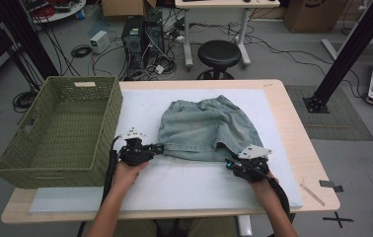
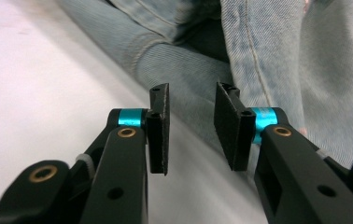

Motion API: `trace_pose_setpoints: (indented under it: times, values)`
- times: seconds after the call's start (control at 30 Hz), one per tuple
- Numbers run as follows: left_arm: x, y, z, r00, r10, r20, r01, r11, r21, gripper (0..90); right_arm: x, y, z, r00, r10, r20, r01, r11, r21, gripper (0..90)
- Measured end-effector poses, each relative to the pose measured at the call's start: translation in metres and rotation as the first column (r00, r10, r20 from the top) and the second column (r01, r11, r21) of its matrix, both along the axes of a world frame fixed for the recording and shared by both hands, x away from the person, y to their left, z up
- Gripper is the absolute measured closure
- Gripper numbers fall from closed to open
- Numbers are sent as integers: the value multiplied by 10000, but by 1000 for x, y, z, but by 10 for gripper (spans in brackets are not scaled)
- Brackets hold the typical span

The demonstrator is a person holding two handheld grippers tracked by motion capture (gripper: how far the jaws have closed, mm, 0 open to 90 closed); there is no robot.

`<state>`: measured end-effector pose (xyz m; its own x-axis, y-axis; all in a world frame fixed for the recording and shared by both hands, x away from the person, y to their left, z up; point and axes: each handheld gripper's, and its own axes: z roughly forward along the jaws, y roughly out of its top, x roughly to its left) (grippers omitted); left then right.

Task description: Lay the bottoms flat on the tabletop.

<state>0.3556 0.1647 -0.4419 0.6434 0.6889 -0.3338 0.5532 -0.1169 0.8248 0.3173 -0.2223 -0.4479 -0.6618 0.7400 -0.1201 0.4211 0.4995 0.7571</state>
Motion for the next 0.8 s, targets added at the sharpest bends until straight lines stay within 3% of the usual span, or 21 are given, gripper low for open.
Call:
trace_pose_setpoints:
  times: [0.1, 0.23, 0.3, 0.4, 0.57, 0.67, 0.8]
  values:
    - [0, 2, 0, 10000, 78, 15, -78, 10000, -14, 792, 9, 8, -3, 9999, 35, -112, -41, 9988, -484, 751]
    - [-1, 3, -1, 9999, 91, -55, -91, 10000, -21, 792, 11, 8, -2, 9992, 374, -174, -382, 9979, -516, 900]
    - [-4, 5, -3, 9999, 63, -143, -63, 10000, -51, 792, 8, 9, -2, 9990, 407, -170, -416, 9974, -591, 900]
    - [-10, 8, -3, 9997, -77, -217, 73, 9998, -182, 792, 1, 2, 1, 9966, 649, -505, -661, 9975, -231, 900]
    - [-22, 12, -2, 9994, -331, -36, 329, 9988, -375, 790, -19, -16, 21, 9948, 942, -377, -930, 9951, 336, 900]
    - [-24, 15, -4, 9992, -402, -64, 398, 9975, -580, 767, -24, -25, 30, 9967, 783, -213, -770, 9955, 560, 900]
    - [-23, 13, -7, 9997, -249, -20, 247, 9986, -463, 770, -22, -11, 27, 9919, 1247, -258, -1232, 9908, 554, 867]
